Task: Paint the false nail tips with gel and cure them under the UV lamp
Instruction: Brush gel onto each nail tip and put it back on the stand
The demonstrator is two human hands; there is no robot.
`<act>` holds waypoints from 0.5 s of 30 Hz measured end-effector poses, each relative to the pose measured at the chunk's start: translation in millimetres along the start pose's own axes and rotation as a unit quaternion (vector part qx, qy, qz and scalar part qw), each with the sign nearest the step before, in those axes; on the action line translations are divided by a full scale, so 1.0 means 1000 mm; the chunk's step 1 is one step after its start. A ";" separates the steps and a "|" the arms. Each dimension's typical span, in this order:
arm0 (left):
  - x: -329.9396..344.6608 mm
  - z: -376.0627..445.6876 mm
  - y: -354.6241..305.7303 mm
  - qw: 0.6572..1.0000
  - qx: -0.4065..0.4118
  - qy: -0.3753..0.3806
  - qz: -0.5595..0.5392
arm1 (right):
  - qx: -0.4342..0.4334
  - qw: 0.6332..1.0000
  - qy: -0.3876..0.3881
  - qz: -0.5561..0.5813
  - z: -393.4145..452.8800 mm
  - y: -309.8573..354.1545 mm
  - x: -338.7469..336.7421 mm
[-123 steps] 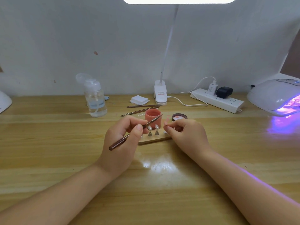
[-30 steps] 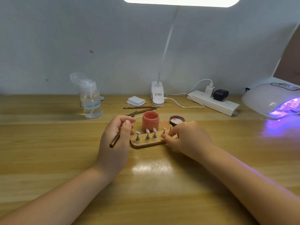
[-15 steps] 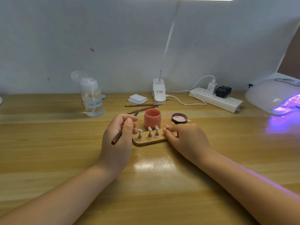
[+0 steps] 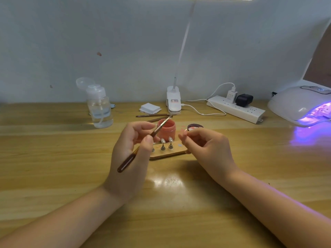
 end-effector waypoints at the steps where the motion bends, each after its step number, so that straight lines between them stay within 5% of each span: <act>1: 0.004 -0.001 -0.003 1.000 0.014 0.020 0.005 | 0.026 0.999 0.008 0.041 0.000 -0.003 0.001; 15: 0.016 -0.005 -0.005 0.994 0.039 0.086 0.047 | 0.060 0.990 -0.016 0.130 0.004 -0.013 0.002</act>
Point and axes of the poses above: each hand's wrist, its own z-axis towards the middle knuckle, its own x-axis out of the palm, y = z × x, the point moved 7 cm from there along z, towards the middle knuckle, and after that the axes turned 7 degrees about x, right-handed, at the moved point
